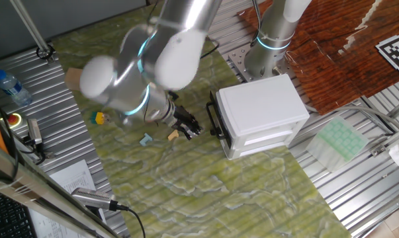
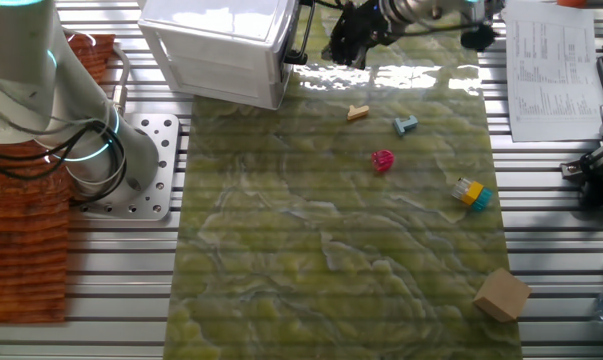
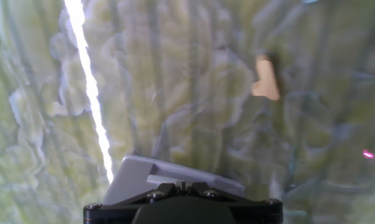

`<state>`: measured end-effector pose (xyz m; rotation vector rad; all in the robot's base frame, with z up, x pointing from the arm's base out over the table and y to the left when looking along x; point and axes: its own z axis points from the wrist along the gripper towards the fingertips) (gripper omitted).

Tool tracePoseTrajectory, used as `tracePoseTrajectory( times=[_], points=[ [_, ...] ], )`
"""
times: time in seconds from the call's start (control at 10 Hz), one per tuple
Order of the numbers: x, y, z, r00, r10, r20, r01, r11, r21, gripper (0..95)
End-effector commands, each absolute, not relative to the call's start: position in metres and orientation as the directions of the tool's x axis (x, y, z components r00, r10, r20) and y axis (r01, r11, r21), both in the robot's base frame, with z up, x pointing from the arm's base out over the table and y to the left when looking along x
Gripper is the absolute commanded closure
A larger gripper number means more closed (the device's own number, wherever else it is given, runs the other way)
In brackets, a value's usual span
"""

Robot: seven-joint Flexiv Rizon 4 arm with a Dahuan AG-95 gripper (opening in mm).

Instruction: Put things in the drawer

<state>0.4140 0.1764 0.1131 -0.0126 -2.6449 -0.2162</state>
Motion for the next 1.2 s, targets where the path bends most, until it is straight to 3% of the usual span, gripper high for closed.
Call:
tracePoseTrajectory(
  times=[0.1,0.8,1.2],
  points=[
    [0.422,0.154,0.132,-0.958,-0.036,0.283,-0.036,0.999,0.006,95.0],
    [0.410,0.092,0.158,-0.974,-0.189,0.125,-0.195,0.980,-0.033,95.0],
    [0.407,0.085,0.160,-0.971,-0.210,0.113,-0.214,0.976,-0.027,95.0]
  ],
)
